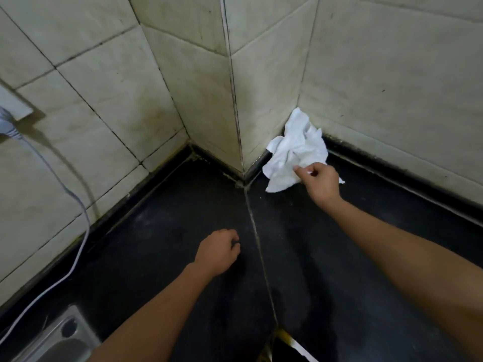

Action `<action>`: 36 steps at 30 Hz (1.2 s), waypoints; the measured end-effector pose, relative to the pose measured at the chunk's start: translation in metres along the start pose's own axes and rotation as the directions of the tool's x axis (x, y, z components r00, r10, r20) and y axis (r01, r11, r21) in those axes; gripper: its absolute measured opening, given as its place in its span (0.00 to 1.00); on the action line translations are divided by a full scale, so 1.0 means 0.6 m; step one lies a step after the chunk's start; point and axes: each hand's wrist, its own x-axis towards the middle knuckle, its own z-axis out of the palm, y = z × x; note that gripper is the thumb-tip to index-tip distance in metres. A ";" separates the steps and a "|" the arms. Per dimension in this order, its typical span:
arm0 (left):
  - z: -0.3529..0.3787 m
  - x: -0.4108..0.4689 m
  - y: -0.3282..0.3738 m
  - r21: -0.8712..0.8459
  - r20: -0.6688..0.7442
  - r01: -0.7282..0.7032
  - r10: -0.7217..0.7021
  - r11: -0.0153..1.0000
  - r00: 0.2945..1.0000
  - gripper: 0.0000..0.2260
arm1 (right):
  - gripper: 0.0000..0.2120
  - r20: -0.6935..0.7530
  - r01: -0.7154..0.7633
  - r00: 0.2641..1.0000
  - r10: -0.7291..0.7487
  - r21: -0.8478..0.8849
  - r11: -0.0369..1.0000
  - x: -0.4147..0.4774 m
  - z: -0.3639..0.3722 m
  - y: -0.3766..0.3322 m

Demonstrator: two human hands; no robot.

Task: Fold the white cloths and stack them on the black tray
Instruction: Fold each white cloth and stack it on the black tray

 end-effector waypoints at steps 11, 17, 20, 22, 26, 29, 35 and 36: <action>0.067 -0.051 0.049 -0.026 0.073 -0.126 0.128 0.992 0.989 0.06 | 0.20 0.089 -0.286 0.945 0.313 -0.230 0.930 -0.291 -0.121 0.165; 0.112 -0.062 0.089 0.028 0.135 -0.185 0.180 0.982 0.974 0.06 | 0.09 0.278 -0.334 0.850 0.447 -0.370 0.867 -0.378 -0.158 0.227; 0.122 -0.048 0.114 0.046 0.125 -0.202 0.195 0.978 0.973 0.07 | 0.04 0.242 -0.269 0.874 0.420 -0.479 0.836 -0.367 -0.173 0.223; 0.132 -0.031 0.135 0.069 0.106 -0.218 0.210 0.974 0.972 0.07 | 0.07 0.177 -0.173 0.930 0.321 -0.561 0.810 -0.336 -0.180 0.215; 0.147 0.015 0.167 0.123 0.108 -0.259 0.246 0.958 0.963 0.11 | 0.10 0.216 -0.013 0.964 0.154 -0.542 0.840 -0.246 -0.153 0.191; 0.158 0.042 0.193 0.190 0.168 -0.280 0.250 0.941 0.954 0.17 | 0.20 0.271 0.034 0.952 0.143 -0.557 0.830 -0.191 -0.112 0.190; 0.189 0.045 0.194 0.283 0.305 -0.219 0.129 0.934 0.944 0.22 | 0.09 0.227 -0.164 0.905 0.360 -0.594 0.788 -0.176 -0.103 0.251; 0.191 0.045 0.192 0.284 0.305 -0.219 0.129 0.933 0.944 0.23 | 0.09 0.184 -0.218 0.909 0.374 -0.555 0.803 -0.177 -0.117 0.264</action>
